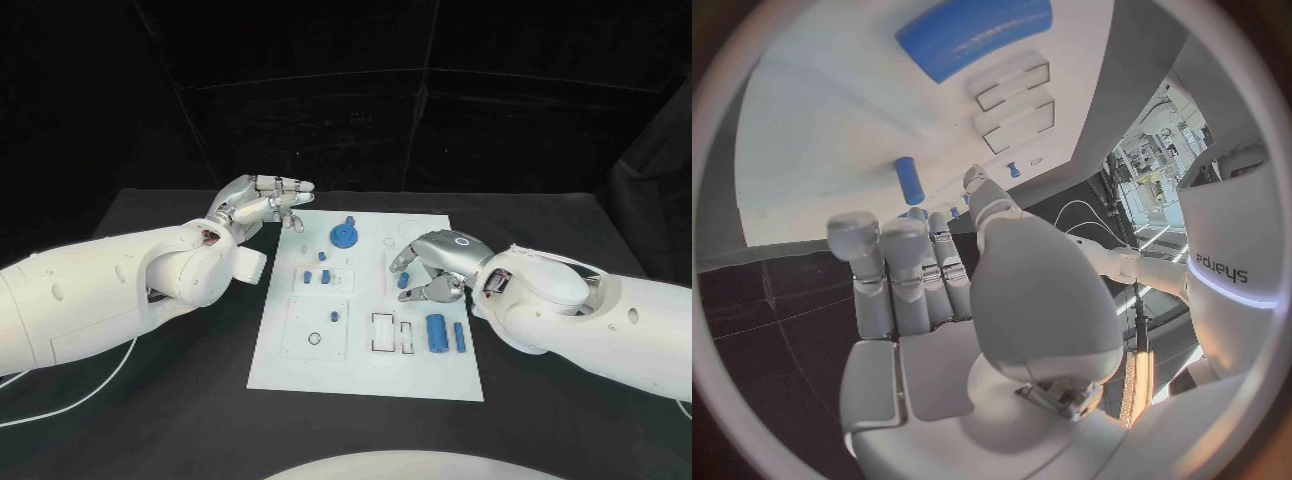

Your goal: Assemble the parts on the task board

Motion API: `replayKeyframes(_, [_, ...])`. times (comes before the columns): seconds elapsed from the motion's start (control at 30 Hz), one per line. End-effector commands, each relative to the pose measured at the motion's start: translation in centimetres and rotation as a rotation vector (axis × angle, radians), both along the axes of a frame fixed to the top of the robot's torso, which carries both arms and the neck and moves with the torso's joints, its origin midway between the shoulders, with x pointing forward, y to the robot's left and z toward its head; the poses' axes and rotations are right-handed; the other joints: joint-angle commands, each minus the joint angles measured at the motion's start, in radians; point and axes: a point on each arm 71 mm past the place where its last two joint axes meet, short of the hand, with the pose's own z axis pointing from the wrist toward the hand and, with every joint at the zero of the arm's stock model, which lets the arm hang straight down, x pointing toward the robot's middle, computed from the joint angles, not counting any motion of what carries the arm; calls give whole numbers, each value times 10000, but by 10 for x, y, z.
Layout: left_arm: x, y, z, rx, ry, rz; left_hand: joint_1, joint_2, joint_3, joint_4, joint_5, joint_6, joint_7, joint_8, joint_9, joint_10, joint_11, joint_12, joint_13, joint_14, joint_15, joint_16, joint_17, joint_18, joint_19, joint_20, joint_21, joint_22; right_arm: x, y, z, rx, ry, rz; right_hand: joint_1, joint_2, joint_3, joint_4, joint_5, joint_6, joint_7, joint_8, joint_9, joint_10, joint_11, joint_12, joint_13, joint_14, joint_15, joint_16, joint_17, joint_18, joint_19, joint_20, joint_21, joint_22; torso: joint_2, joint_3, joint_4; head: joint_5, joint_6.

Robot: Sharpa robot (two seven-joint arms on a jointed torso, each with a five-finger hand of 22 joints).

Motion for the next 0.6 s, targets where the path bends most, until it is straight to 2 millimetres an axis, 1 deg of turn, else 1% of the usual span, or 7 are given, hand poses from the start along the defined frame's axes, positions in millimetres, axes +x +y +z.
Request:
replayKeyframes(0.03, [0, -2, 1, -92, -11, -138, 6, -44, -15, -46, 46, -9, 34, 30, -15, -69, -8, 61, -14, -67, -12, -16, -16, 125, -23, -27, -59, -15, 3, -2, -2, -478, 90, -278, 194, 91, -76, 33, -28, -57, 13, -11, 4, -86, 4, 74, 3, -2, 17, -79, -40, 61, -25, 18, -67, -29, 11, -9, -4, 27, 2])
replayKeyframes(0.1, [0, -2, 1, -89, -6, -138, 6, -44, -15, -46, 46, -9, 34, 30, -15, -69, -8, 61, -14, -67, -12, -16, -16, 125, -23, -27, -59, -15, 4, -3, -2, -518, 97, -302, 325, 178, -58, 33, -15, -57, 13, -11, 4, -85, 0, 117, 4, -2, 14, -93, -62, 59, -7, 15, -67, -24, 12, -3, -11, 34, 0])
replayKeyframes(0.23, [0, -2, 1, -88, 3, -147, 6, -44, -15, -46, 46, -9, 34, 30, -15, -69, -8, 61, -14, -67, -12, -16, -16, 125, -23, -27, -59, -15, 6, -3, -4, -659, 178, -365, 606, 388, 54, -32, -28, 25, -20, 14, 15, 71, -38, 273, 18, 6, -17, -102, -82, 52, 41, -3, -51, 6, 12, -21, -4, 16, -13])
replayKeyframes(0.33, [0, -1, 1, -85, 8, -145, 6, -44, -15, -46, 46, -9, 34, 30, -15, -69, -8, 61, -14, -67, -12, -16, -16, 125, -23, -27, -59, -15, 7, -4, -5, -767, 223, -414, 840, 587, 240, -119, -209, 148, -12, 34, 23, 258, -80, 399, 12, 22, -54, -84, -65, 38, 105, -37, -5, 70, 11, -19, -8, 18, -22])
replayKeyframes(0.4, [0, -1, 1, -83, 11, -143, 6, -44, -15, -46, 46, -9, 34, 30, -15, -69, -8, 61, -14, -67, -12, -16, -16, 125, -23, -27, -59, -15, 8, -3, -6, -808, 237, -412, 959, 681, 390, -169, -319, 248, 25, 45, 25, 346, -94, 433, -7, 36, -76, -61, -41, 16, 174, -56, 60, 158, 12, -16, -9, 19, -22])
replayKeyframes(0.5, [0, -1, 0, -81, 14, -144, 6, -44, -15, -46, 46, -9, 34, 30, -15, -69, -8, 61, -14, -67, -12, -16, -16, 125, -23, -27, -59, -15, 8, -2, -7, -861, 279, -354, 1087, 808, 692, -199, -438, 495, 60, 90, 40, 709, -146, 513, -20, 148, -125, 242, 329, -72, 454, -92, 372, 589, 11, -12, -5, 8, -30])
replayKeyframes(0.6, [0, -1, 0, -79, 18, -143, 2, -42, -17, -44, 46, -7, 34, 40, -14, -83, -6, 69, -18, -79, -9, -17, -28, 125, -30, -24, -70, -24, 8, 1, -7, -907, 333, -262, 1179, 882, 1082, -195, -549, 727, 23, 112, 43, 1235, -239, 526, -26, 277, -198, 641, 796, -173, 760, -155, 747, 1101, 10, -8, -6, 14, -48])
